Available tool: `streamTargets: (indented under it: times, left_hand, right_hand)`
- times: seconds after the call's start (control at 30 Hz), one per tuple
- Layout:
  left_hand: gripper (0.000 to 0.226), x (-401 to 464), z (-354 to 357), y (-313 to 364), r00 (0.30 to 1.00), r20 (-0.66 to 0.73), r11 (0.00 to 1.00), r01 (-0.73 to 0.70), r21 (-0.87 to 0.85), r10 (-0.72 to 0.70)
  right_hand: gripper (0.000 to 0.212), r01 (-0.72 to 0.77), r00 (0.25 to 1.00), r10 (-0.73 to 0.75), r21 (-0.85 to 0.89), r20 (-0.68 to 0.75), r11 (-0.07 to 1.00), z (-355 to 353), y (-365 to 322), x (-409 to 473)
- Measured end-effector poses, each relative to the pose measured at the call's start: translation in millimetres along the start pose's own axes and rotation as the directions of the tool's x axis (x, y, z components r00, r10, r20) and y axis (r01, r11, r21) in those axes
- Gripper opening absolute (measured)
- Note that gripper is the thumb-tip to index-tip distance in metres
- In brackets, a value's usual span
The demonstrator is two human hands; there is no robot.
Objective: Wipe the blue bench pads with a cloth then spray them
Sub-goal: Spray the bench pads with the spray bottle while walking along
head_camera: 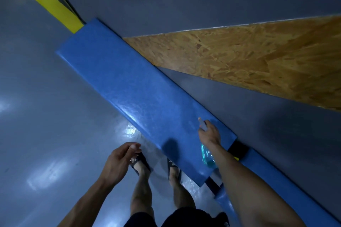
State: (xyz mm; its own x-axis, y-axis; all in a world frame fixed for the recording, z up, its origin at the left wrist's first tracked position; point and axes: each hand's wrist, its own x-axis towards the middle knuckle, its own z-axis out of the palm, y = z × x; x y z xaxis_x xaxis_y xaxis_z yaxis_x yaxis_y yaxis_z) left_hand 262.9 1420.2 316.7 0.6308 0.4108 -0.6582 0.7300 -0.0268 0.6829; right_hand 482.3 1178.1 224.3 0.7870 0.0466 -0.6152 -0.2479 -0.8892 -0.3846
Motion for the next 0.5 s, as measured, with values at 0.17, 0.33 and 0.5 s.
streamTargets:
  times: [0.17,0.33,0.5]
  left_hand:
    - [0.027,8.3,-19.3,0.1,1.000,0.019,1.000,0.000,-0.015,0.000]
    - [0.028,18.8,-42.9,2.3,0.999,0.032,0.999,-0.002,-0.033,0.003]
    - [0.027,30.8,-71.6,-0.3,0.999,0.042,0.999,-0.004,-0.050,0.007]
  right_hand:
    - [0.010,-0.065,0.997,0.063,-0.056,-0.033,0.996,-3.1,-16.8,5.3]
    - [0.008,-0.008,0.999,0.012,-0.082,0.046,0.997,31.9,-29.2,-13.9]
    - [0.014,0.074,0.978,-0.060,-0.062,0.199,0.995,89.2,-52.0,-49.3]
